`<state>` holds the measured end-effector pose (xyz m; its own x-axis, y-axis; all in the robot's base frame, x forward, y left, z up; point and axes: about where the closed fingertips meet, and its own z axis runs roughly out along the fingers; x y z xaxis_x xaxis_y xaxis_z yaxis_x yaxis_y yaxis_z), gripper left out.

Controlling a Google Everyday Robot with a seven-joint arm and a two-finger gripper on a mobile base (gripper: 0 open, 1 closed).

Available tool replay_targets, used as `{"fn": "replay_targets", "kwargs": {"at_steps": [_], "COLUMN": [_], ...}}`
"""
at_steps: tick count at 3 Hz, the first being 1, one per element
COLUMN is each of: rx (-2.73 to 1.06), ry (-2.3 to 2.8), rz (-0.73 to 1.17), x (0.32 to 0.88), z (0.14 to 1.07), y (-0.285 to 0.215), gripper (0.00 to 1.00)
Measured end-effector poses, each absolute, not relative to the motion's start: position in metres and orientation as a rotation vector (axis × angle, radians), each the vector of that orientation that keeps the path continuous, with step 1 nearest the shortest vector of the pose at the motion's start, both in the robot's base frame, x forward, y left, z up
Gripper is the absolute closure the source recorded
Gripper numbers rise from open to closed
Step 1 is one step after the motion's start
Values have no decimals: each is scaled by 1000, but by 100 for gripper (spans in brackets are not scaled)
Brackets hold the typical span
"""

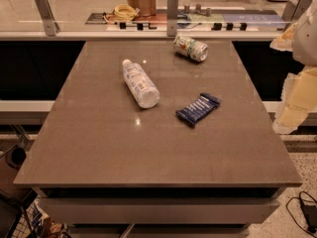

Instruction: Place blue plastic bottle upright

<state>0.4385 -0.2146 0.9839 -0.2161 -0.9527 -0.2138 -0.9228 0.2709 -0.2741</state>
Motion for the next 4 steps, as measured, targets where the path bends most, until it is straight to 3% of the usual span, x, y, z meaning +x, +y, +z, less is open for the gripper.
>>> {"fn": "replay_targets", "kwargs": {"at_steps": [4], "rx": [-1428], "ry": [2258], "rz": [46], "x": [441], "z": [1019], "y": [-207], "gripper": [0]}}
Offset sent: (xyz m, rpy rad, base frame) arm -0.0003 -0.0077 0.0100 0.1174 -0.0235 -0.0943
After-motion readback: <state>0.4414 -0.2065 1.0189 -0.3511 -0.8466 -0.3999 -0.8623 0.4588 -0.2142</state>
